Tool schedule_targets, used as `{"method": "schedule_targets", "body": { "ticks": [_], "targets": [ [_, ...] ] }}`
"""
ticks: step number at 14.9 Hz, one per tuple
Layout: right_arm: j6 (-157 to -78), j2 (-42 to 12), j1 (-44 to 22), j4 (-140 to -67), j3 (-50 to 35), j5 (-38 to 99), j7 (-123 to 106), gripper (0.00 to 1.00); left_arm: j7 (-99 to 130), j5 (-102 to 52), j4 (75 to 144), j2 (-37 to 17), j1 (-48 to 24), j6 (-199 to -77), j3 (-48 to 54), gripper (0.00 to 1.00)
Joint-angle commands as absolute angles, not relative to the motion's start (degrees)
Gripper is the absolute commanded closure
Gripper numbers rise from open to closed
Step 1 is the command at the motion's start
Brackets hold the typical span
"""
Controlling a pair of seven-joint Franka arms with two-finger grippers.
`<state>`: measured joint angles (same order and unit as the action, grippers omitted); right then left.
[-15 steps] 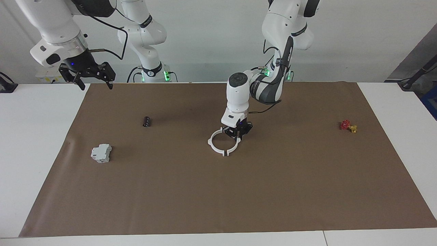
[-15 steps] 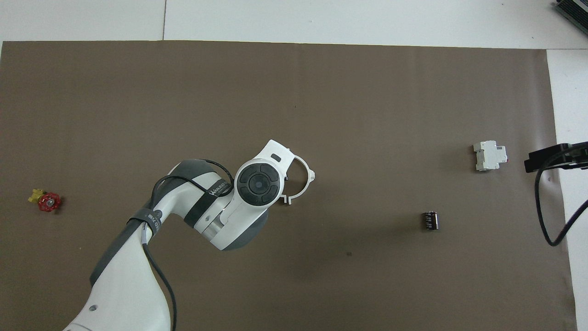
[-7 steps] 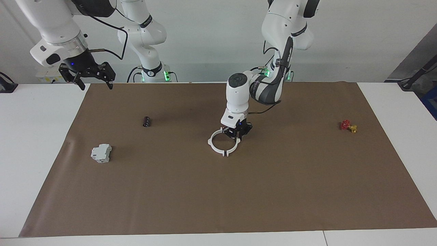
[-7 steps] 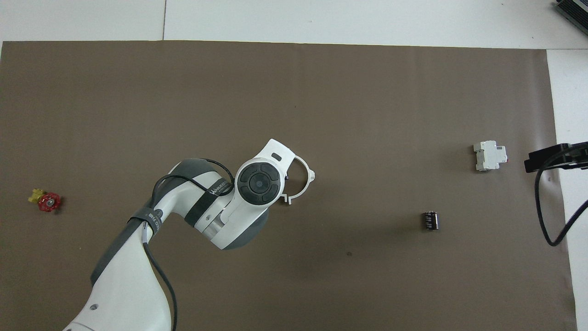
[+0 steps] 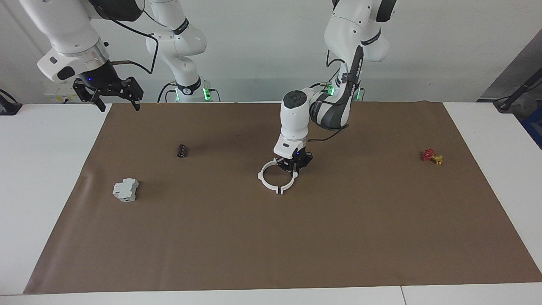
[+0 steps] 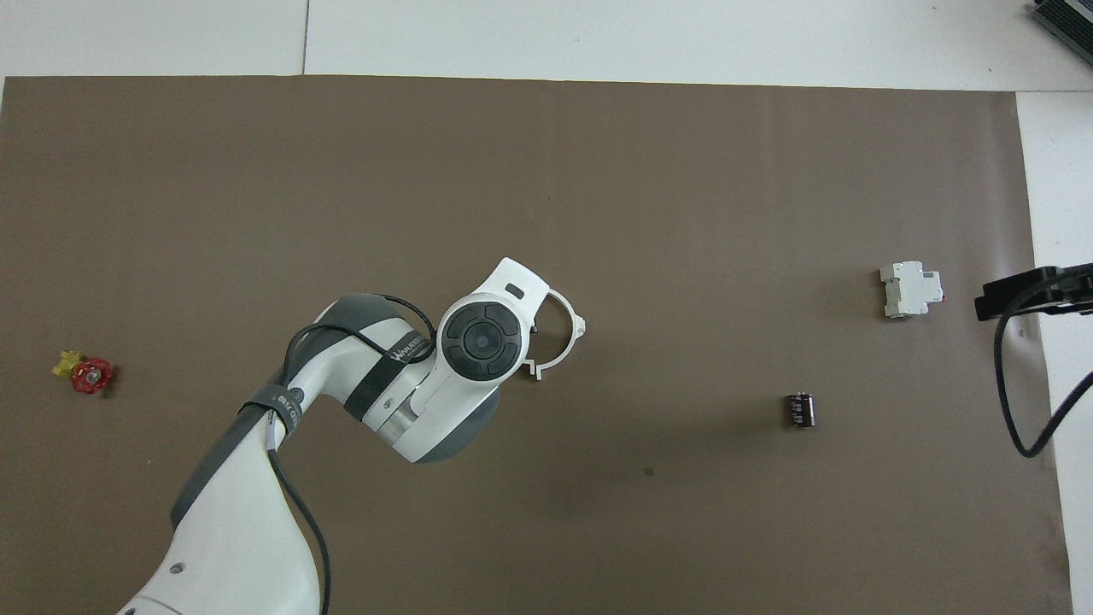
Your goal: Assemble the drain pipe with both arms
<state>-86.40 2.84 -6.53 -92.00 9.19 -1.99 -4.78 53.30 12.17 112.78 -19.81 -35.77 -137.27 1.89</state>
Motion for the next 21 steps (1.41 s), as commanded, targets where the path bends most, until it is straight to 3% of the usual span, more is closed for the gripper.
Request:
{"method": "schedule_targets", "body": {
  "ticks": [1, 21],
  "targets": [
    [-86.22, 4.04, -6.5, -93.25, 9.05, -2.2, -5.54, 0.0, 54.49, 13.8, 111.88, -20.92, -36.83, -138.07, 0.88, 1.0],
    [-86.22, 4.04, -6.5, -93.25, 9.14, -2.2, -5.54, 0.0, 54.49, 13.8, 111.97, -21.44, -37.0, -139.13, 0.88, 1.0]
  ]
}}
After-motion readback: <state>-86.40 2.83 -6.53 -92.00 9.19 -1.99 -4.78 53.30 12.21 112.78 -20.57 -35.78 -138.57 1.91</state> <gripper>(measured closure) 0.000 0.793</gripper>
